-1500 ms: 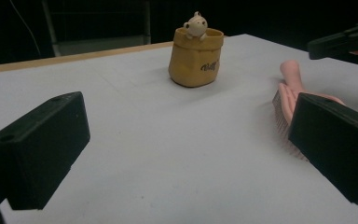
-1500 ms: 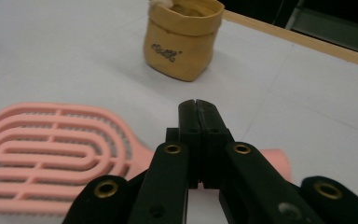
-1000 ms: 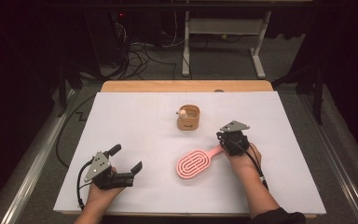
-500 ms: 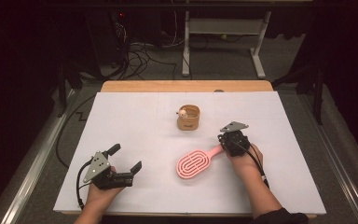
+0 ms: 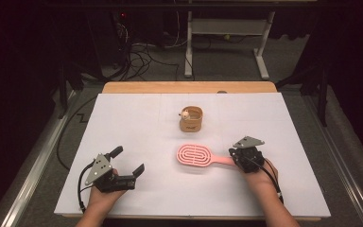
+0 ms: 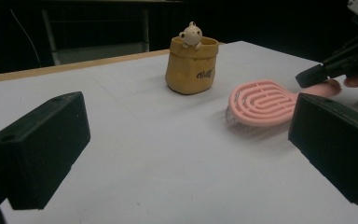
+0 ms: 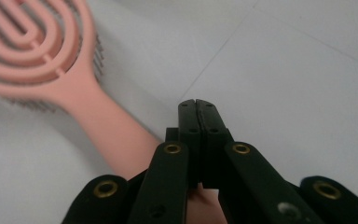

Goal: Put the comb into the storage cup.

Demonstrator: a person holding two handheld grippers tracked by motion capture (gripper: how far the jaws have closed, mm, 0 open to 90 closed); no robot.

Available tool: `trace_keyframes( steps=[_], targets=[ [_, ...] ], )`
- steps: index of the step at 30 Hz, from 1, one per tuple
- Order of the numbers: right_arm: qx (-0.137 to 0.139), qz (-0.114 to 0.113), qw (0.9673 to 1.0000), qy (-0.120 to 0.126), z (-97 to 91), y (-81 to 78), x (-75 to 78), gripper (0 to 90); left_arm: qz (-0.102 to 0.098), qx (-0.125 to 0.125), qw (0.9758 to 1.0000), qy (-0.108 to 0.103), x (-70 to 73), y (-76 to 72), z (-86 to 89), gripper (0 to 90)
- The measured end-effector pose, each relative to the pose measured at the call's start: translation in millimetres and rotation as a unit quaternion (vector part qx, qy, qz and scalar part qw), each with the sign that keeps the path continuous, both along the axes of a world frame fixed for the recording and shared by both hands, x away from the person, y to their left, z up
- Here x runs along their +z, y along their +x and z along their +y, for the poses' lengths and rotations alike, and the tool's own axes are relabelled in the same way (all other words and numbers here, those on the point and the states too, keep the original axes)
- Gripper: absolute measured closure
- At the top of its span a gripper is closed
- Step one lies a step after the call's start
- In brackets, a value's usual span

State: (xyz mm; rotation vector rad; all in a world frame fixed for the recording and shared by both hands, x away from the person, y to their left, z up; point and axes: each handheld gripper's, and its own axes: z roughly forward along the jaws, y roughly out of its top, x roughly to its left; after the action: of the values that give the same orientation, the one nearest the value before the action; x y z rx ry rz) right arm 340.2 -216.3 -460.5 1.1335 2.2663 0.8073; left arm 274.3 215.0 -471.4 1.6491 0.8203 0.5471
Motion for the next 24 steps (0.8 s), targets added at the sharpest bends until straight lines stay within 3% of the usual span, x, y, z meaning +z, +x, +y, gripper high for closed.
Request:
trace_keyframes(
  steps=[10,24],
  targets=[
    [0.007,-0.015,0.9998,0.014,-11.9,-33.0,-2.8,90.0,0.004,0.0,1.0,0.0,-0.1,-0.1,-0.6,0.0],
    [0.036,-0.029,0.9983,0.034,-7.4,-68.6,-2.7,90.0,0.012,0.0,0.9999,-0.002,-0.8,-0.7,0.2,0.0]
  ],
)
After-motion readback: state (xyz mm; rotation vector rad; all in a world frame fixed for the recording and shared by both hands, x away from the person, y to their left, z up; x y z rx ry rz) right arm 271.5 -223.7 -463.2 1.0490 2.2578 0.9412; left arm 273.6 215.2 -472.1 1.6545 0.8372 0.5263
